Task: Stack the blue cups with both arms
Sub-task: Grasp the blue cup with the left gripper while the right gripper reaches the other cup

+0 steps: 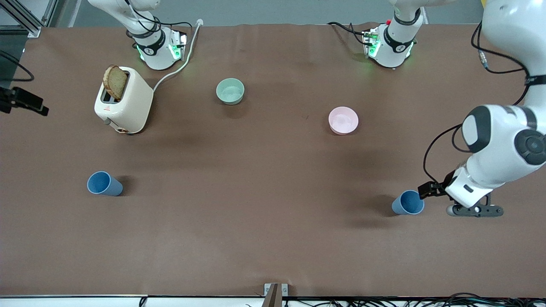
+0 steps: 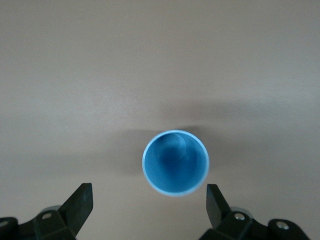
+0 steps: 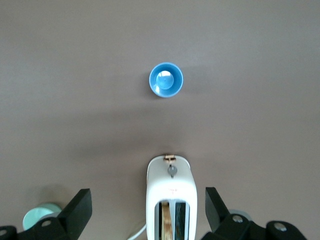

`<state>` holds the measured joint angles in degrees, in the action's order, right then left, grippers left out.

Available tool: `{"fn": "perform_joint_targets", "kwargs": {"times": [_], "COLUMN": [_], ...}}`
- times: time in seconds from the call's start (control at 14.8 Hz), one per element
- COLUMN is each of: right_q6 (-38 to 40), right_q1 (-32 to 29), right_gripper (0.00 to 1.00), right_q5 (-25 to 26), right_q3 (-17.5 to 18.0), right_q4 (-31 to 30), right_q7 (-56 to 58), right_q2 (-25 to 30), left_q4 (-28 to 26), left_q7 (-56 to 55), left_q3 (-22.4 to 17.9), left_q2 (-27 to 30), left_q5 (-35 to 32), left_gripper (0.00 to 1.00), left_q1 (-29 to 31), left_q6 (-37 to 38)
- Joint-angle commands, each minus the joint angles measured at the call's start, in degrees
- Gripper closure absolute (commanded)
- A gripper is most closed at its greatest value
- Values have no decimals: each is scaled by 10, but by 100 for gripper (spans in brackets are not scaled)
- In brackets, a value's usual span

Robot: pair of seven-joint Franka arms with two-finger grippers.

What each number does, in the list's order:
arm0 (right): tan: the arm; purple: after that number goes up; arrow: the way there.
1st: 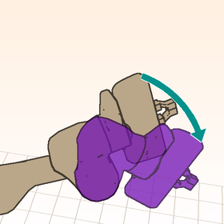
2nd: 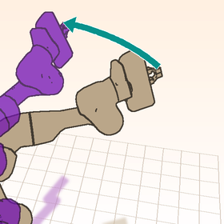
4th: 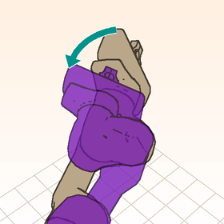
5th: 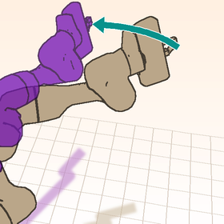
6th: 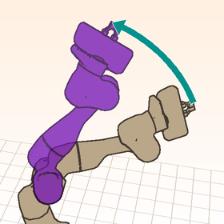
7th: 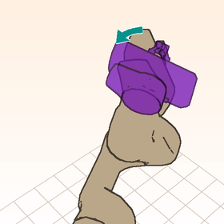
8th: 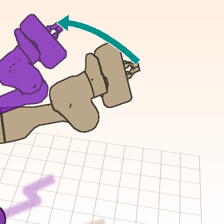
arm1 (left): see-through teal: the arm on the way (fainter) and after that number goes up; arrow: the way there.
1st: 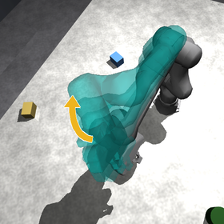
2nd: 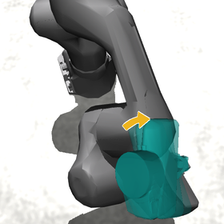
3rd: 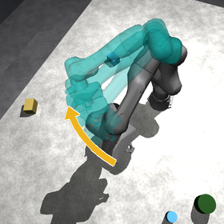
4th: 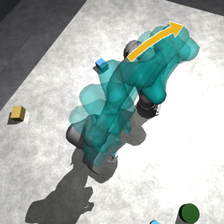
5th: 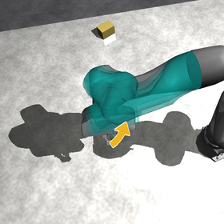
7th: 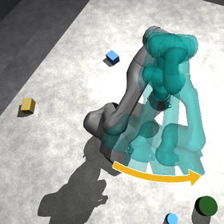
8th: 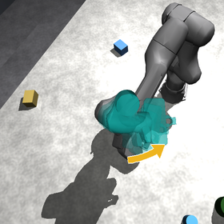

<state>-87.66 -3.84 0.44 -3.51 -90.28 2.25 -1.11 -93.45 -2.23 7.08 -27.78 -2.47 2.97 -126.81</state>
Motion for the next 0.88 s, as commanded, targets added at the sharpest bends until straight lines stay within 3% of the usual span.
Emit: {"fn": "perform_joint_targets", "kwargs": {"times": [0.0, 0.14, 0.27, 0.34, 0.61, 0.81], "right_q6": [-83, -149, -202, -220, -292, -339], "right_q1": [-15, -20, -29, -30, -44, -48], "right_gripper": [0, 0, 0, 0, 0, 0], "right_q5": [10, 10, 10, 11, 11, 11], "right_q3": [5, 4, 4, 4, 4, 4], "right_q4": [-83, -135, -159, -160, -162, -165], "right_q7": [-1, -1, -1, -1, -1, -1], "right_q2": [8, 1, -28, -48, -130, -170], "left_q4": [12, 11, 9, 9, 10, 13], "left_q7": [2, 3, 5, 2, 1, -13], "left_q3": [1, 1, 1, 1, 2, 7], "left_q2": [-39, -57, -67, -72, -79, -73], "left_q5": [-1, -1, -1, -1, 0, 4], "left_gripper": [11, 29, 61, 70, 96, 100], "left_q1": [5, 4, 4, 5, 2, -8], "left_q6": [-23, -24, -23, -23, -20, -19]}}
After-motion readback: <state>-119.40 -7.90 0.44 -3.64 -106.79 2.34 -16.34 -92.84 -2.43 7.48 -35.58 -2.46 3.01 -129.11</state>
